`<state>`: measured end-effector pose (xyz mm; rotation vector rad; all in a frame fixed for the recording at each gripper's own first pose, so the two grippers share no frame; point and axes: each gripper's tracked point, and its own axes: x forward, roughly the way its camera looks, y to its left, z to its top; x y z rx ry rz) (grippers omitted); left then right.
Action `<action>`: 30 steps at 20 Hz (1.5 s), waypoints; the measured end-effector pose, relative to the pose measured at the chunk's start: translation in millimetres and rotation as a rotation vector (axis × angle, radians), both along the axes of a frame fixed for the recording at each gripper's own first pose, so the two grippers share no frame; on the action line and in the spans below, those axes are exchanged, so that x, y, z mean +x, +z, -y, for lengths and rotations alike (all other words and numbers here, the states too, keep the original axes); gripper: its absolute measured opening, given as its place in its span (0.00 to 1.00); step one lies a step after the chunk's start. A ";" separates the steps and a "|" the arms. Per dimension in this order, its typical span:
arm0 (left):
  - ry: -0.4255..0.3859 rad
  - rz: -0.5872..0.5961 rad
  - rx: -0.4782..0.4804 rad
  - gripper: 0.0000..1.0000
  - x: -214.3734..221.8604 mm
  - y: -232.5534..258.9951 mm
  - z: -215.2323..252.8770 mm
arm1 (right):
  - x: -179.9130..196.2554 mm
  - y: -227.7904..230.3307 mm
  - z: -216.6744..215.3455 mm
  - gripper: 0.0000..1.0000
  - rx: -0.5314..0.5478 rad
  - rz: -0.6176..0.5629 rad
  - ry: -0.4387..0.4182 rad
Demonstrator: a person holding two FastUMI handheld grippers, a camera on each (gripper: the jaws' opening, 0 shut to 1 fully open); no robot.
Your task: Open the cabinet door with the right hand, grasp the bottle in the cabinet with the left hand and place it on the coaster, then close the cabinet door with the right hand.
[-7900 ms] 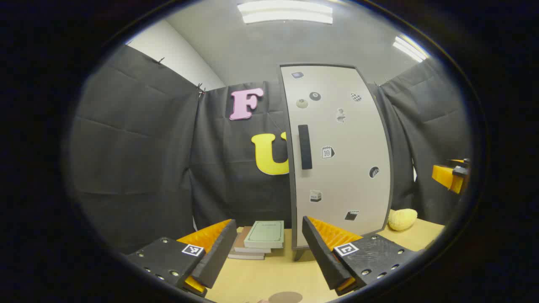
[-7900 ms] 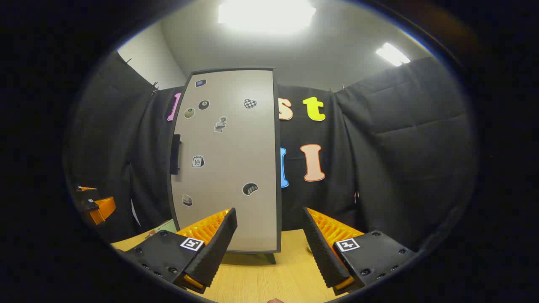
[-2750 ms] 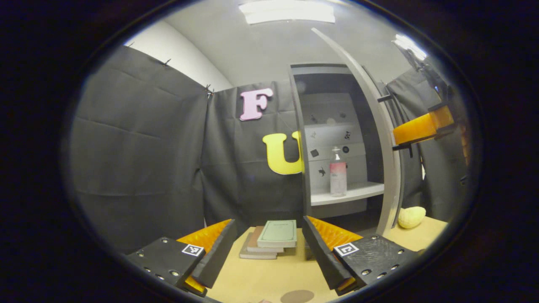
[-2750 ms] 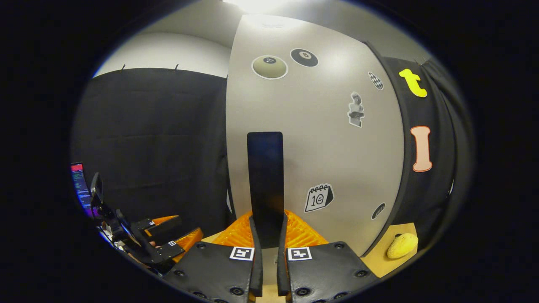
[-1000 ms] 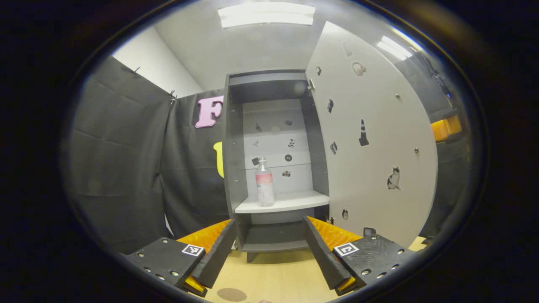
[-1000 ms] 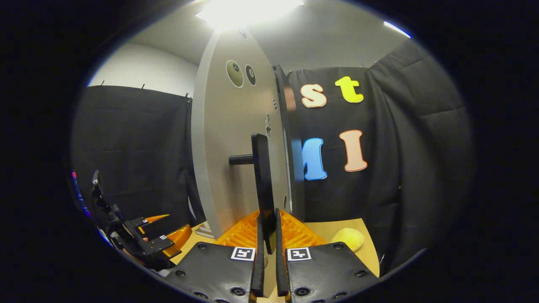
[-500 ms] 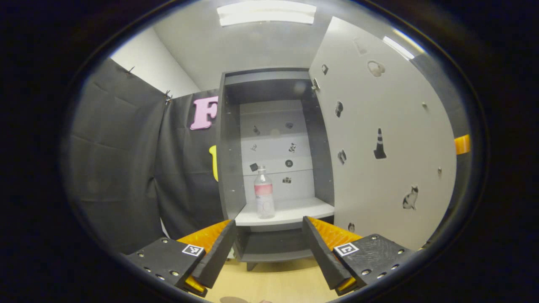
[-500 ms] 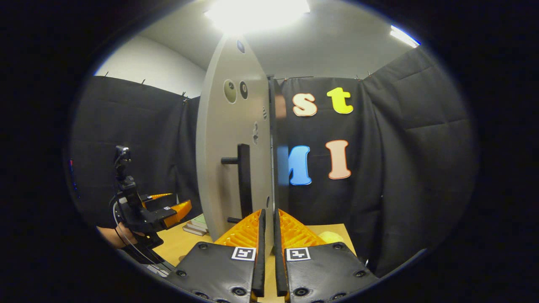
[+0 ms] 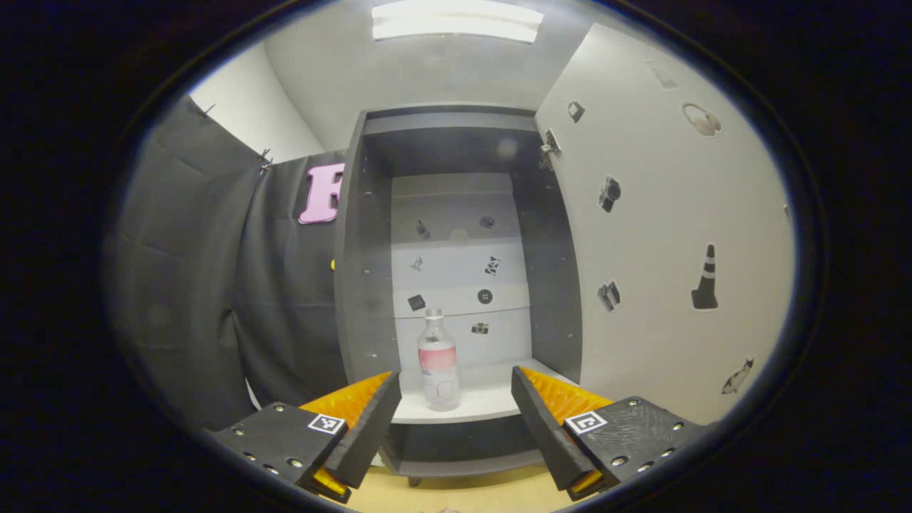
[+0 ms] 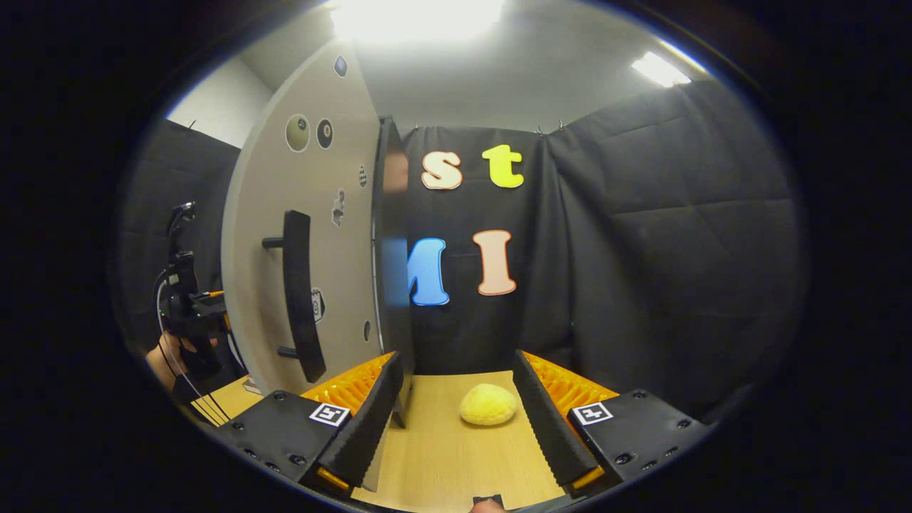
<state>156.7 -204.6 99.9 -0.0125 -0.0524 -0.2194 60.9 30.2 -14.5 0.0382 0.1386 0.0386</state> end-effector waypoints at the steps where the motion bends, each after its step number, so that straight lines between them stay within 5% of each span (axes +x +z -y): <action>1: -0.001 -0.006 0.001 0.96 12.2 -2.6 -0.7 | -4.0 -2.9 1.9 0.98 -0.001 -0.005 -0.012; 12: -0.001 -0.046 -0.003 0.96 137.1 -34.4 -0.3 | 45.6 -34.3 10.2 0.93 -0.002 -0.088 -0.144; 27: -0.001 -0.100 -0.001 0.95 211.8 -69.4 7.9 | 82.7 -65.9 4.0 0.93 0.002 -0.157 -0.225; 30: -0.024 -0.076 -0.030 0.80 207.5 -61.1 10.2 | 85.2 -68.6 4.0 0.98 0.004 -0.163 -0.235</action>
